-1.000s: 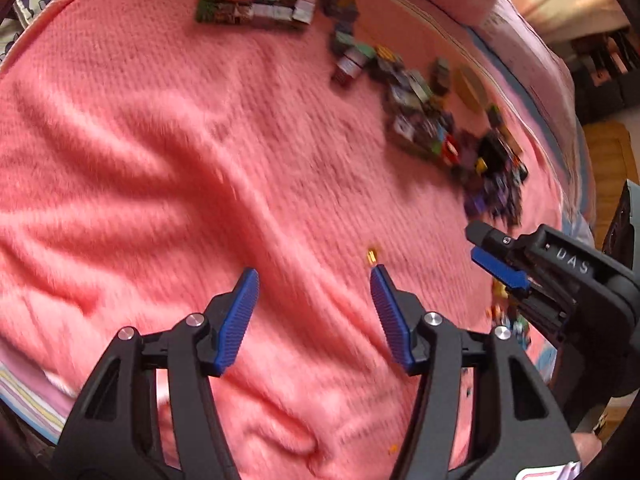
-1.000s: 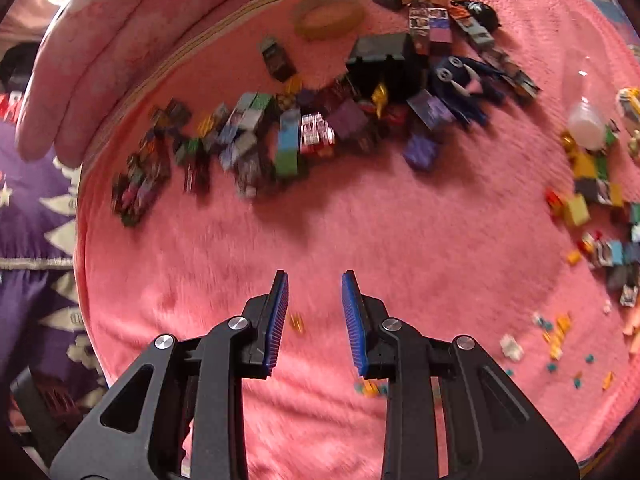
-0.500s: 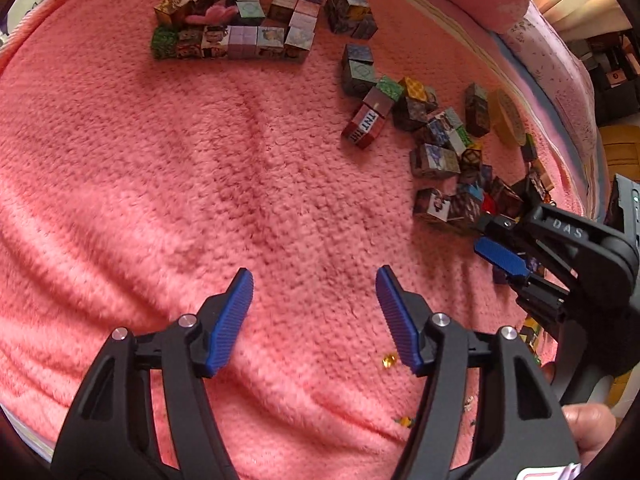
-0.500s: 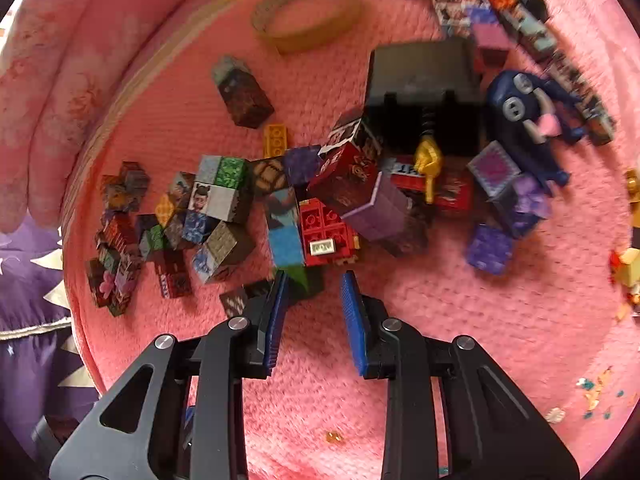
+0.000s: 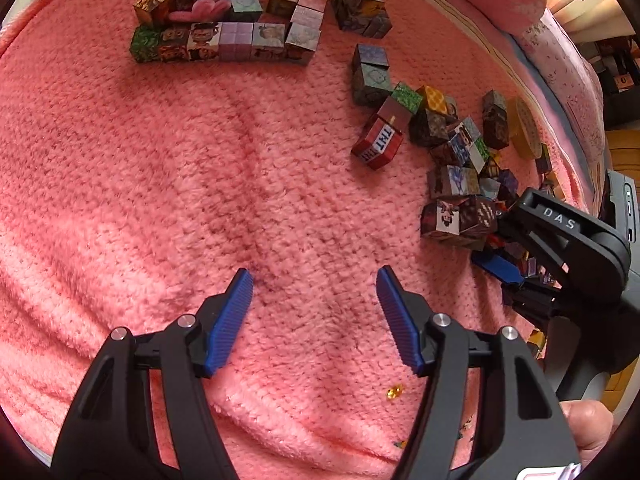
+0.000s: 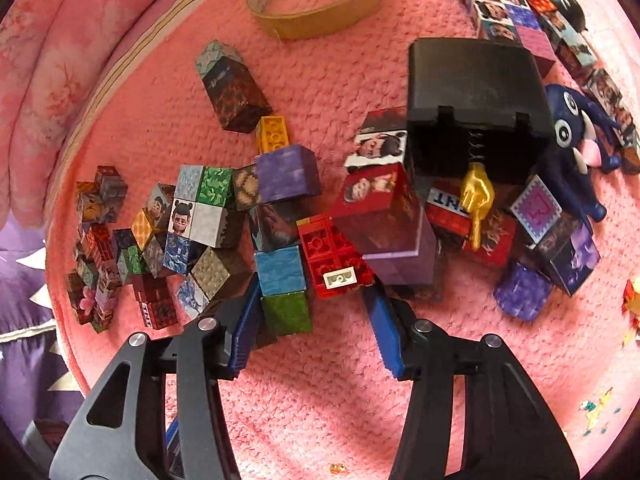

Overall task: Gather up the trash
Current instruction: 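Close the right gripper on the blue-over-green cube stack and lift, then grasp the face cube and brown cube pair with the left gripper while the right gripper holds its stack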

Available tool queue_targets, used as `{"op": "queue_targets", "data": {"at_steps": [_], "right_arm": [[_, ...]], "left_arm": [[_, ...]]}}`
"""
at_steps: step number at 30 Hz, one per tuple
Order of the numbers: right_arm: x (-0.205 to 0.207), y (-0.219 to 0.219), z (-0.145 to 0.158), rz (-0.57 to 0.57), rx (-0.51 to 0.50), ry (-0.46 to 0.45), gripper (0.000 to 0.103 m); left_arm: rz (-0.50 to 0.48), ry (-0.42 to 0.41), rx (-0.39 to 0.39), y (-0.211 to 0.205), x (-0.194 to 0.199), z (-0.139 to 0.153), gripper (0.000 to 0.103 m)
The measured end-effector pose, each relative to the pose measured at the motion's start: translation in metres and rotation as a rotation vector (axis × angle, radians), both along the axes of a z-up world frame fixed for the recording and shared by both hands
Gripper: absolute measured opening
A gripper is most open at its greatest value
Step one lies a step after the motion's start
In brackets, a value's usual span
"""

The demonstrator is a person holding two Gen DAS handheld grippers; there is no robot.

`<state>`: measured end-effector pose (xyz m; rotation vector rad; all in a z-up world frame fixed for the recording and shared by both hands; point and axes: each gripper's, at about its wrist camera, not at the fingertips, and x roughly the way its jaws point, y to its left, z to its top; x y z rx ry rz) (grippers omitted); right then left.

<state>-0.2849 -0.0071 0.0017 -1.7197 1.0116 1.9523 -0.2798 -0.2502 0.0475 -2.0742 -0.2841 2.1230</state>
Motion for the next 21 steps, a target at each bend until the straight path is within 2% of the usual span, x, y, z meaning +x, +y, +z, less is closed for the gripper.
{"op": "queue_targets", "data": {"at_steps": [3,4,7,11,16,21], "right_arm": [[-0.001,-0.005,0.002,0.040,0.041,0.008,0.043],[0.000,-0.008,0.003,0.058,0.061,0.006,0.037],[0.005,-0.017,0.004,0.079,0.062,0.021,0.027],[0.017,-0.017,0.009,0.090,0.048,0.037,0.025],[0.054,-0.014,0.019,0.076,0.002,0.064,0.025],[0.079,0.005,0.024,0.029,-0.014,0.075,0.025]], "left_arm": [[0.005,-0.001,0.001,0.001,0.000,-0.002,0.062],[0.005,-0.002,0.002,0.002,0.001,-0.003,0.062],[0.004,-0.007,-0.003,0.005,0.005,-0.006,0.063],[-0.004,-0.011,-0.007,0.012,0.009,-0.005,0.066],[-0.038,0.010,-0.027,0.024,0.011,0.000,0.066],[-0.092,0.037,-0.025,0.052,0.008,0.003,0.066]]}}
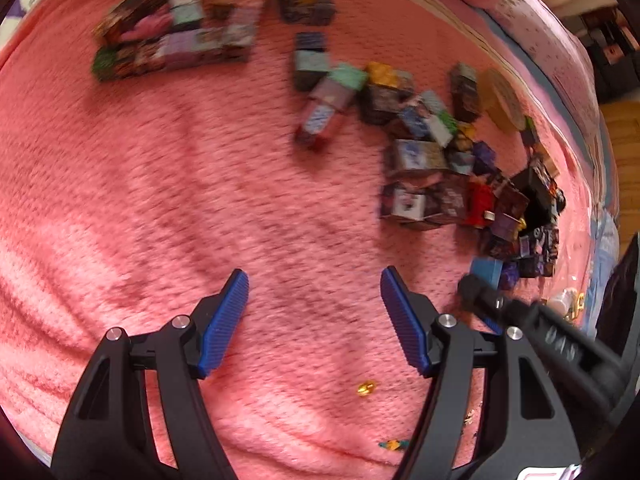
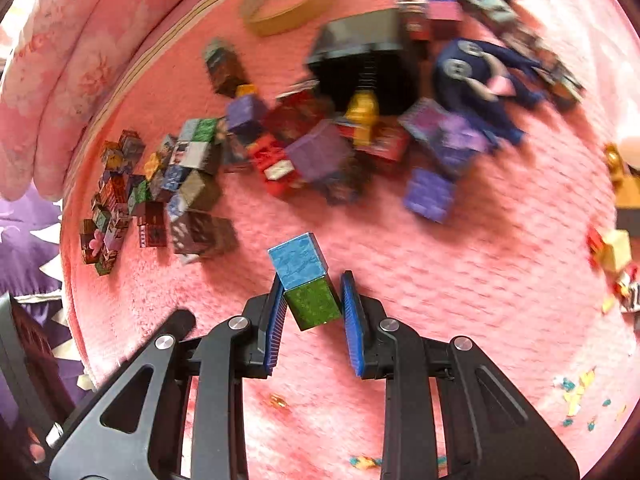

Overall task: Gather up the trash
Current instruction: 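Grasp the face cube and brown cube pair with the left gripper while the right gripper holds its stack, then grasp the purple, blue and green cube stack with the right gripper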

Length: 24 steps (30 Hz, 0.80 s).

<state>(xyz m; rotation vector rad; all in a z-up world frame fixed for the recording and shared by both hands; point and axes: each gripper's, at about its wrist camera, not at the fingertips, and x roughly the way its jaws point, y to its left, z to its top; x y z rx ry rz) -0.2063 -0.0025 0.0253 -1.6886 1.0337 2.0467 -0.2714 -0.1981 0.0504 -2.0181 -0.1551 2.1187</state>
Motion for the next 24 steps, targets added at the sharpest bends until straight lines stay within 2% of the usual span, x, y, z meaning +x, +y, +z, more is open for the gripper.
{"op": "queue_targets", "data": {"at_steps": [8,12,15,16,17,18,24], "right_arm": [[0.020,0.050,0.003,-0.057,0.002,0.002,0.025],[0.020,0.056,0.005,-0.062,-0.003,0.013,0.025],[0.020,0.057,0.006,-0.058,-0.008,0.018,0.025],[0.020,0.057,0.006,-0.056,-0.007,0.019,0.025],[0.021,0.057,0.006,-0.055,-0.006,0.020,0.025],[0.020,0.055,0.005,-0.057,-0.007,0.020,0.025],[0.024,0.052,0.008,-0.053,-0.016,0.026,0.025]], "left_arm": [[-0.124,0.054,0.008,0.058,-0.010,-0.001,0.065],[-0.126,0.065,-0.007,0.068,-0.019,-0.008,0.065],[-0.132,0.056,-0.038,0.074,-0.026,-0.015,0.056],[-0.130,0.054,-0.047,0.075,-0.028,-0.016,0.051],[-0.127,0.058,-0.053,0.075,-0.029,-0.016,0.042],[-0.125,0.059,-0.052,0.076,-0.030,-0.016,0.039],[-0.123,0.061,-0.043,0.068,-0.024,-0.005,0.039]]}}
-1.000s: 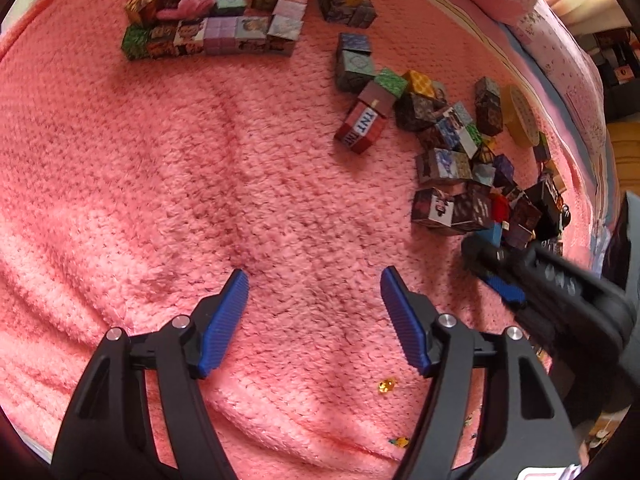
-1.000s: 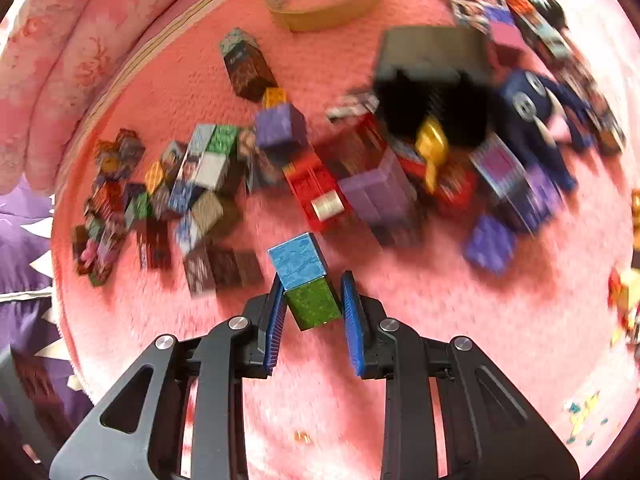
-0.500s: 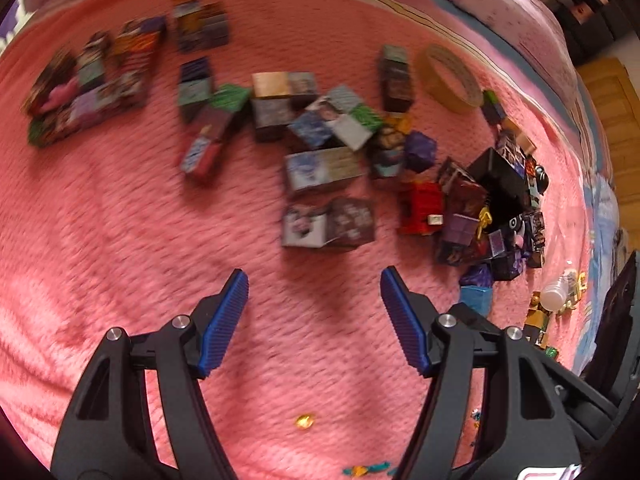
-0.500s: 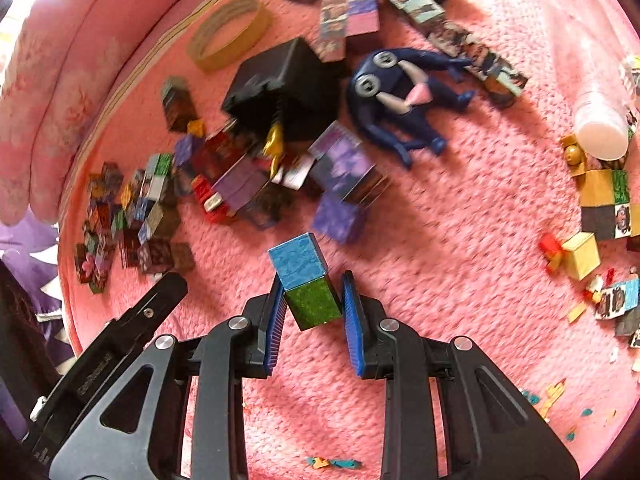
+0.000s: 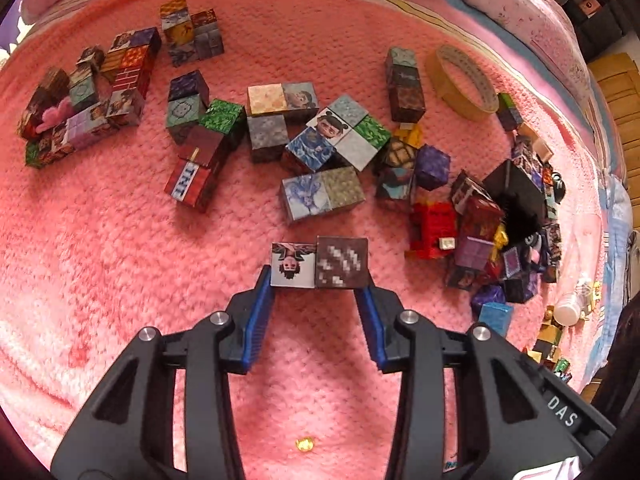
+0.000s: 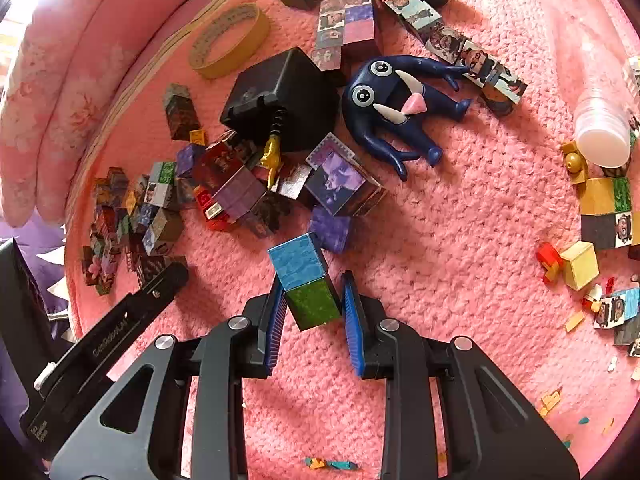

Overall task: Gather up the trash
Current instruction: 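Grasp the purple, blue and green cube stack with the right gripper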

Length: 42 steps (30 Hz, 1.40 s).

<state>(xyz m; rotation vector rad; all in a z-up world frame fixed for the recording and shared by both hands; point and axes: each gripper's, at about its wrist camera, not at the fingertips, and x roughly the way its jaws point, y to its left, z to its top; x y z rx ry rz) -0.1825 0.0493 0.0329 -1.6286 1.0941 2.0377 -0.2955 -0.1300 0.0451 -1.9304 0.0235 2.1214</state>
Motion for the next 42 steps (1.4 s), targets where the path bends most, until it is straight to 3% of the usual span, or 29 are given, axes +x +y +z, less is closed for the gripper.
{"op": "queue_targets", "data": {"at_steps": [7,14,18,23,31,42], "right_arm": [[0.027,-0.010,0.014,0.022,-0.007,0.022,0.025],[0.081,-0.015,0.022,0.009,-0.013,0.006,0.023],[0.092,-0.014,0.024,-0.001,-0.027,0.000,0.024],[0.067,-0.018,0.028,0.034,0.004,0.029,0.026],[0.010,-0.029,0.009,0.106,0.039,-0.006,0.026],[-0.018,-0.042,-0.014,0.165,0.047,-0.060,0.027]], "left_arm": [[-0.027,-0.021,0.030,-0.012,0.039,0.018,0.039],[-0.099,-0.029,0.039,-0.008,0.101,0.039,0.039],[-0.078,-0.041,0.030,-0.018,0.125,0.042,0.039],[-0.022,-0.065,0.028,-0.040,0.135,0.040,0.039],[0.021,-0.044,0.013,-0.059,0.105,0.038,0.039],[0.059,-0.089,0.027,-0.071,0.090,0.021,0.039]]}}
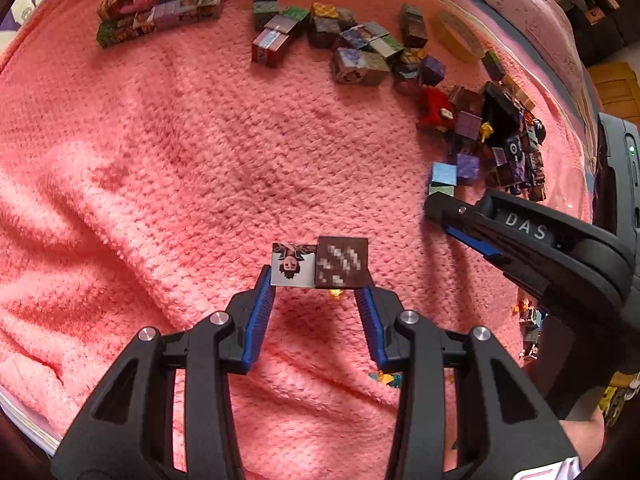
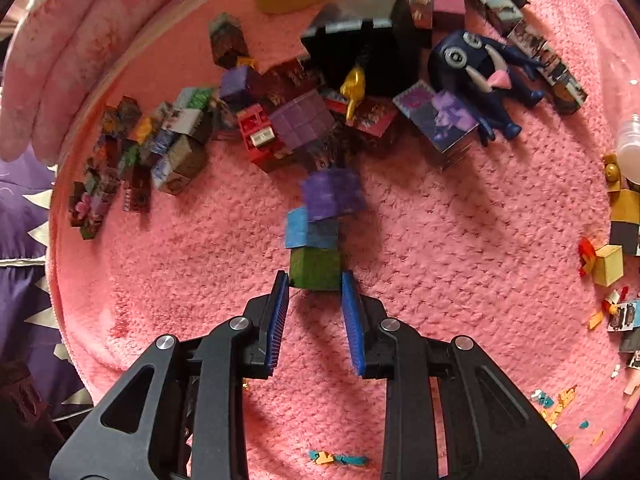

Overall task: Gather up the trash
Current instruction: 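Grasp the purple, blue and green cube stack with the right gripper, then carry both held stacks over the yellow-rimmed bin and open both grippers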

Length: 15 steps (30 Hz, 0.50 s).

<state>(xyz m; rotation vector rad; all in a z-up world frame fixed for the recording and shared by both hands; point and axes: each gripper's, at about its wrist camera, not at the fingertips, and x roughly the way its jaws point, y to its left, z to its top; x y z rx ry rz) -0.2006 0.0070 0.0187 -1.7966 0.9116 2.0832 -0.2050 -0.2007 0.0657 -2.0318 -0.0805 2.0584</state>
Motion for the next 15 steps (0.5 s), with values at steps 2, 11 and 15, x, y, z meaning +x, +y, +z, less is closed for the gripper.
{"op": "queue_targets", "data": {"at_steps": [2,11,15], "right_arm": [[-0.003,0.001,-0.001,-0.010,-0.001,-0.005,0.027],[-0.007,-0.002,-0.002,-0.003,0.020,0.011,0.019],[0.008,-0.003,0.004,-0.003,0.001,0.031,0.019]], "left_arm": [[0.004,-0.004,0.003,-0.001,0.001,-0.001,0.039],[0.006,0.008,0.008,0.000,-0.001,0.004,0.039],[-0.005,0.009,0.010,0.002,0.001,0.007,0.039]]}}
